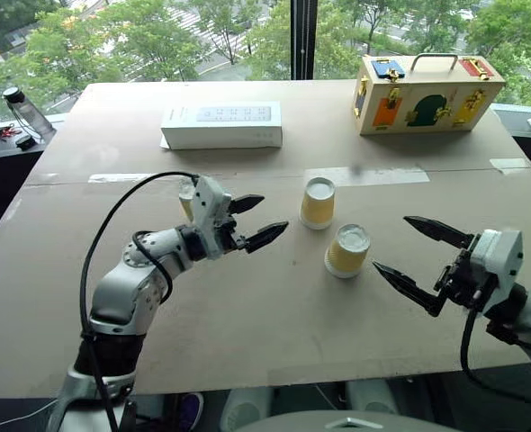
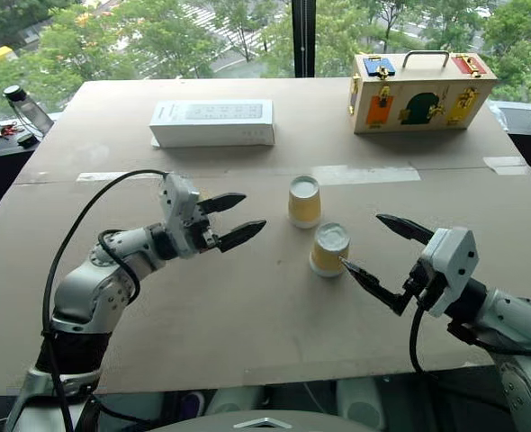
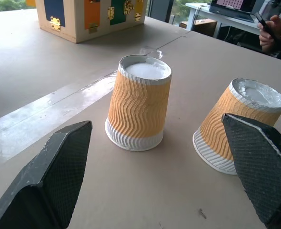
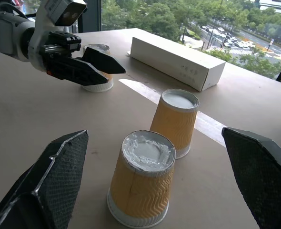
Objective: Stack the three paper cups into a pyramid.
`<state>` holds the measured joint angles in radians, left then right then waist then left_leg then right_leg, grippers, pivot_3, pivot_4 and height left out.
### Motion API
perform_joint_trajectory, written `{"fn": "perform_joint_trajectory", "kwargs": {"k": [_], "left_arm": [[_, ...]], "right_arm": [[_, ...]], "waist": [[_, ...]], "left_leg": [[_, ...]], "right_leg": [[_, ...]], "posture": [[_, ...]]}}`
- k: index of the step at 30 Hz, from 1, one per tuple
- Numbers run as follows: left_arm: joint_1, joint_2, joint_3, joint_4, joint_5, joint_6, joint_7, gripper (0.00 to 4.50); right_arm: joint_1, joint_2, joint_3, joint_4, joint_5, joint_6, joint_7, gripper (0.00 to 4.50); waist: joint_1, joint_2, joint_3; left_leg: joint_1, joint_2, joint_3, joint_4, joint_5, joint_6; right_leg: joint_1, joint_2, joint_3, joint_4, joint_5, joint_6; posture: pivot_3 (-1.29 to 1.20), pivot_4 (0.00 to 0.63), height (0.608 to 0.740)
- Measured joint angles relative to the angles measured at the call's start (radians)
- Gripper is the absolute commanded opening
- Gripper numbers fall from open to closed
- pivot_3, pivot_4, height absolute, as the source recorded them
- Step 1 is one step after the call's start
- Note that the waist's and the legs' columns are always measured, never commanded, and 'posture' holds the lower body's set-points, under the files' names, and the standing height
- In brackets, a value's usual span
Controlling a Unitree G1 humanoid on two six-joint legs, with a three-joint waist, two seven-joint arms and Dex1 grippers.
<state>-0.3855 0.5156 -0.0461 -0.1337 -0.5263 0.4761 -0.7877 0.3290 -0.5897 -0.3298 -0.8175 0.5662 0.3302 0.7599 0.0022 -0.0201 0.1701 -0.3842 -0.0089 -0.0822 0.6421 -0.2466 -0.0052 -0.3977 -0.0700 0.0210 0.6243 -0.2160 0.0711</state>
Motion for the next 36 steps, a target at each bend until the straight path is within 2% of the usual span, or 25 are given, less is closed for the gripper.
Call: {"fn": "perform_joint_trajectory", "kwargs": {"k": [5, 11, 12, 13, 16, 18, 21, 24, 32, 36], "left_arm": [[-0.167, -0.111, -0.1, 0.217, 0.092, -0.051, -0.041, 4.5], [-0.271, -0.185, -0.127, 0.412, 0.181, -0.156, -0.067, 4.5], [-0.292, -0.203, -0.129, 0.453, 0.195, -0.178, -0.068, 3.99], [-0.312, -0.221, -0.129, 0.495, 0.209, -0.203, -0.077, 3.84], [-0.324, -0.235, -0.128, 0.536, 0.217, -0.248, -0.115, 2.55], [-0.323, -0.233, -0.124, 0.54, 0.219, -0.265, -0.142, 2.55], [-0.304, -0.206, -0.101, 0.516, 0.201, -0.261, -0.183, 2.55], [-0.237, -0.136, -0.051, 0.415, 0.148, -0.216, -0.236, 2.55], [0.021, 0.066, 0.045, 0.052, -0.03, -0.051, -0.374, 2.55], [0.104, 0.073, 0.032, -0.001, -0.027, -0.067, -0.396, 2.55]], "right_arm": [[0.212, 0.038, -0.12, -0.086, 0.024, -0.05, 0.009, 4.44], [0.32, 0.091, -0.154, -0.124, 0.013, -0.105, -0.006, 4.44], [0.336, 0.102, -0.157, -0.125, 0.007, -0.117, -0.009, 4.5], [0.351, 0.115, -0.158, -0.125, -0.001, -0.128, -0.013, 4.5], [0.375, 0.131, -0.158, -0.125, -0.012, -0.152, -0.018, 4.5], [0.387, 0.14, -0.157, -0.124, -0.015, -0.168, -0.023, 4.5], [0.389, 0.14, -0.153, -0.124, -0.017, -0.183, -0.024, 4.5], [0.39, 0.137, -0.132, -0.121, -0.017, -0.184, -0.023, 4.5], [0.345, 0.1, -0.079, -0.091, -0.016, -0.185, -0.001, 4.5], [0.347, 0.096, -0.05, -0.081, -0.018, -0.192, 0.012, 4.5]], "waist": [[-0.015, -0.001, 0.001], [-0.013, -0.002, 0.001], [-0.012, -0.002, 0.001], [-0.009, -0.003, 0.001], [-0.012, -0.003, 0.001], [-0.014, -0.003, 0.001], [-0.017, -0.002, 0.002], [-0.017, -0.002, 0.002], [-0.009, -0.001, 0.002], [0.0, -0.001, 0.002]], "left_leg": [[0.001, 0.0, 0.001, 0.0, 0.0, 0.0], [0.001, 0.0, 0.001, 0.001, 0.0, 0.0], [0.001, 0.0, 0.001, 0.001, 0.0, 0.0], [0.0, 0.0, 0.001, 0.001, 0.0, 0.0], [0.0, 0.0, 0.001, 0.001, 0.0, 0.0], [0.0, 0.0, 0.001, 0.001, 0.0, 0.0], [0.001, 0.0, 0.001, 0.001, 0.0, 0.0], [0.001, 0.001, 0.001, 0.001, 0.0, 0.0], [0.001, 0.001, 0.001, 0.001, 0.0, 0.0], [0.001, 0.001, 0.001, 0.001, 0.0, 0.0]], "right_leg": [[0.0, 0.0, 0.002, 0.0, 0.0, 0.0], [0.0, 0.0, 0.002, 0.001, -0.002, 0.003], [0.0, 0.0, 0.002, 0.001, -0.002, 0.003], [0.0, 0.0, 0.001, 0.001, -0.002, 0.003], [0.0, 0.0, 0.002, 0.0, -0.001, 0.002], [0.0, 0.0, 0.002, 0.0, -0.001, 0.001], [0.0, 0.0, 0.002, 0.001, -0.001, 0.002], [0.0, 0.0, 0.002, 0.001, -0.001, 0.001], [0.0, -0.001, 0.001, 0.001, -0.003, -0.003], [0.0, -0.001, 0.001, 0.001, -0.004, -0.003]], "posture": [[0.0, 0.15, 0.74], [0.0, 0.15, 0.74], [0.0, 0.15, 0.74], [0.0, 0.15, 0.74], [0.0, 0.15, 0.74], [0.0, 0.15, 0.74], [0.0, 0.15, 0.74], [0.0, 0.15, 0.74], [0.0, 0.15, 0.74], [0.0, 0.15, 0.74]]}}
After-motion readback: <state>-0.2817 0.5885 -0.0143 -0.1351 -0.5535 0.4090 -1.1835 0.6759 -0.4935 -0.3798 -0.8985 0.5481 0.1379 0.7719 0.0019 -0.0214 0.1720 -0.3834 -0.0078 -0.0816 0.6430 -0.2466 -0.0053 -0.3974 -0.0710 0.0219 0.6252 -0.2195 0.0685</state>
